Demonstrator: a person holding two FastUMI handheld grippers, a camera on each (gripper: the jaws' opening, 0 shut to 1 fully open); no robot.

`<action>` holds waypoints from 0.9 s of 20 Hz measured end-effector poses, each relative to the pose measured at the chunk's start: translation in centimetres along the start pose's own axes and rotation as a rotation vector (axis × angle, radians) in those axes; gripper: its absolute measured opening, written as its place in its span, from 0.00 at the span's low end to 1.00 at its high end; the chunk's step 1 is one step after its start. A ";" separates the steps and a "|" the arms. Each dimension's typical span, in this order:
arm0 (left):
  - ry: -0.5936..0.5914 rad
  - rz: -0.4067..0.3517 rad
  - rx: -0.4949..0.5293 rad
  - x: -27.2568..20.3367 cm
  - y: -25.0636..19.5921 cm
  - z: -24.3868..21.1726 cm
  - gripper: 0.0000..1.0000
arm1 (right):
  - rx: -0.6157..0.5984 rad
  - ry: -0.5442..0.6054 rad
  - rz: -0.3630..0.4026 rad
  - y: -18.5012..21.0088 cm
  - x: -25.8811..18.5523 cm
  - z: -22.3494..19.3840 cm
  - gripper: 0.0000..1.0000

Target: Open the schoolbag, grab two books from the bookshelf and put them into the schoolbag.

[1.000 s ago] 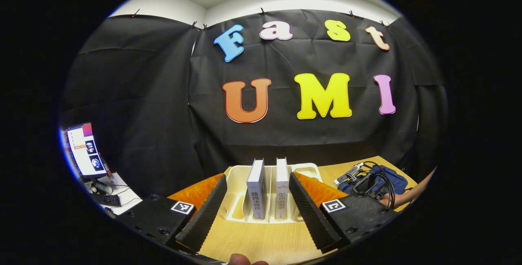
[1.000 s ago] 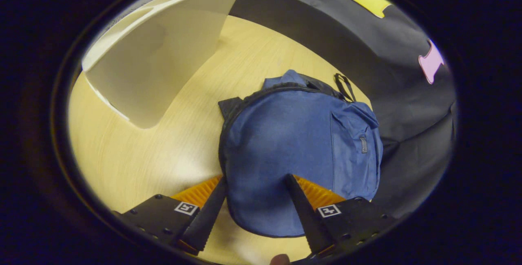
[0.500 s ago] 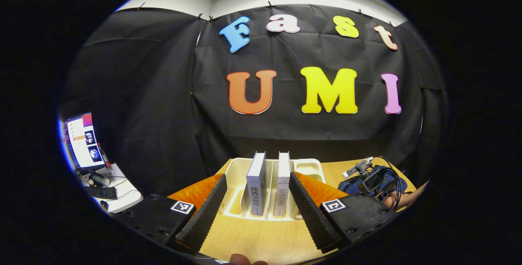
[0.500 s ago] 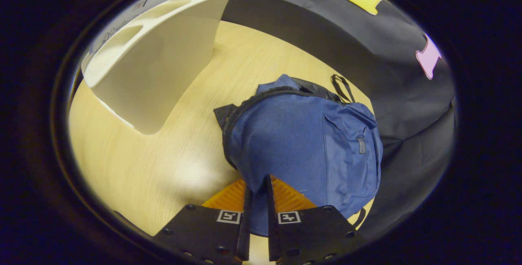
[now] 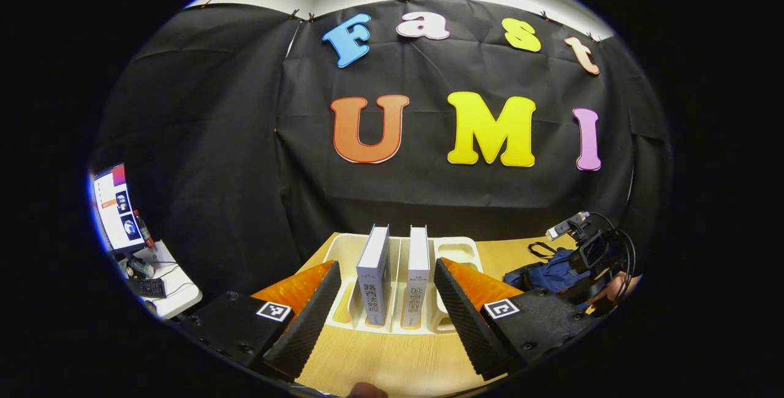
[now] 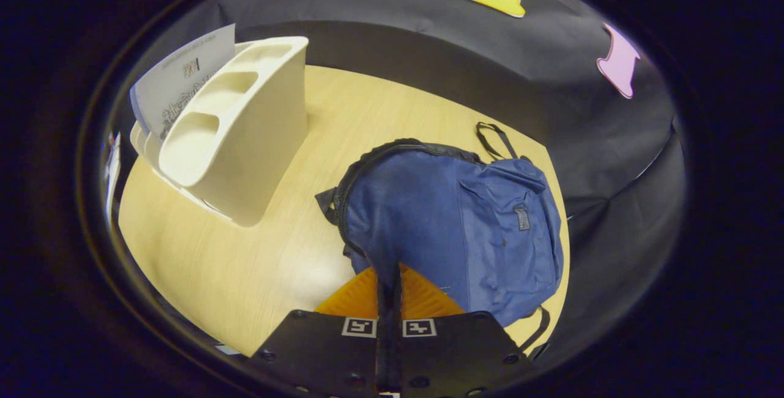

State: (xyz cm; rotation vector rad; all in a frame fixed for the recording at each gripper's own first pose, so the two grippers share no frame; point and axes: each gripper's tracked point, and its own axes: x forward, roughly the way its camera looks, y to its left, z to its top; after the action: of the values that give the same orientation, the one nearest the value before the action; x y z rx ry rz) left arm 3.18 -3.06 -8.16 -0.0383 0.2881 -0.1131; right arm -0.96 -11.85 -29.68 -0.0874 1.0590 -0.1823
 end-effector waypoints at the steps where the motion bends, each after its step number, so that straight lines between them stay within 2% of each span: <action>1: -0.002 -0.014 -0.005 0.3 -0.3 0.3 0.98 | 0.019 -0.019 0.003 -0.8 -0.8 0.5 0.01; 6: 0.009 -0.099 0.022 3.5 -2.2 2.7 0.98 | 0.090 -0.082 -0.013 -5.8 -4.9 2.7 0.01; 10: 0.064 -0.158 0.014 6.0 -3.7 4.0 0.98 | 0.113 -0.116 -0.014 -8.8 -7.0 3.7 0.00; 14: 0.239 -0.224 0.001 8.7 -5.4 2.1 0.98 | 0.153 -0.134 -0.026 -12.6 -8.4 3.9 0.00; 16: 0.351 -0.233 -0.025 9.8 -5.2 0.4 0.98 | 0.176 -0.146 -0.032 -14.4 -8.9 3.8 0.01; 18: 0.427 -0.217 0.000 11.1 -4.7 -0.5 0.98 | 0.207 -0.148 -0.018 -15.1 -9.2 3.5 0.00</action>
State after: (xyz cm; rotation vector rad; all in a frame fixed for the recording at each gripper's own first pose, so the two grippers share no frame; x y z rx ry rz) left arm 13.09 -9.08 -11.55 -0.0452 0.7104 -0.3390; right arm -3.92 -24.99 -17.73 0.0755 0.8870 -0.2961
